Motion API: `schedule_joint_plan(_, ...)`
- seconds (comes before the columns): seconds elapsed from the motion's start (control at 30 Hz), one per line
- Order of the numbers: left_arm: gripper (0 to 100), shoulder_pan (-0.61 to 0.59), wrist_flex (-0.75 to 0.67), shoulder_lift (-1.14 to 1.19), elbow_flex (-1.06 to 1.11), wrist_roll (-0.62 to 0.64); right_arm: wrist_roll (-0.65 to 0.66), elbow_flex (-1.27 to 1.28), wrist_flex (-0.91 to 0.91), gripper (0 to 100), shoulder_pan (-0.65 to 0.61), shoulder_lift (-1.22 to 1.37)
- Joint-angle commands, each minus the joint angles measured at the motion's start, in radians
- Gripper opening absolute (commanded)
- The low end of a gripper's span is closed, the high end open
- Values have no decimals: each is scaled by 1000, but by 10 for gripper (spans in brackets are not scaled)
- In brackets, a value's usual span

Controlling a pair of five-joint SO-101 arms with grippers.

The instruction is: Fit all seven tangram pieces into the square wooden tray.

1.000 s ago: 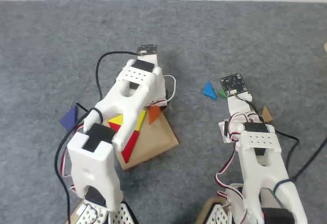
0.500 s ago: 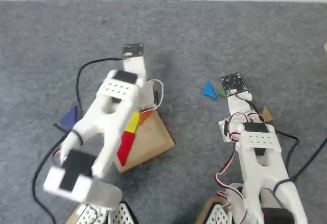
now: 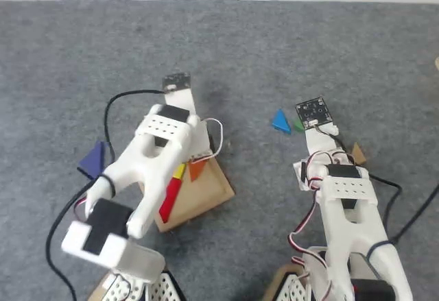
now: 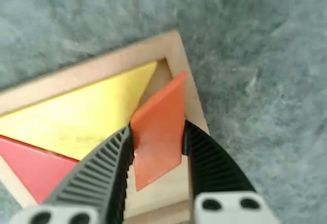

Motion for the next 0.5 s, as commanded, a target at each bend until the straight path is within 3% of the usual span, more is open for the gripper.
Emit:
schedule_joint_plan(0.0, 64, 14, -11, 18, -13, 29, -12, -8, -21, 70, 1, -10)
schedule_joint_plan(0.13, 83, 14, -21, 23, -12, 29, -12, -8, -33, 70, 1, -5)
schedule_joint_plan(0.33, 300, 14, -21, 23, -12, 32, -12, -8, -41, 70, 1, -2)
schedule_joint_plan(0.47, 310, 15, -23, 18, -13, 32, -12, -8, -41, 70, 1, -2)
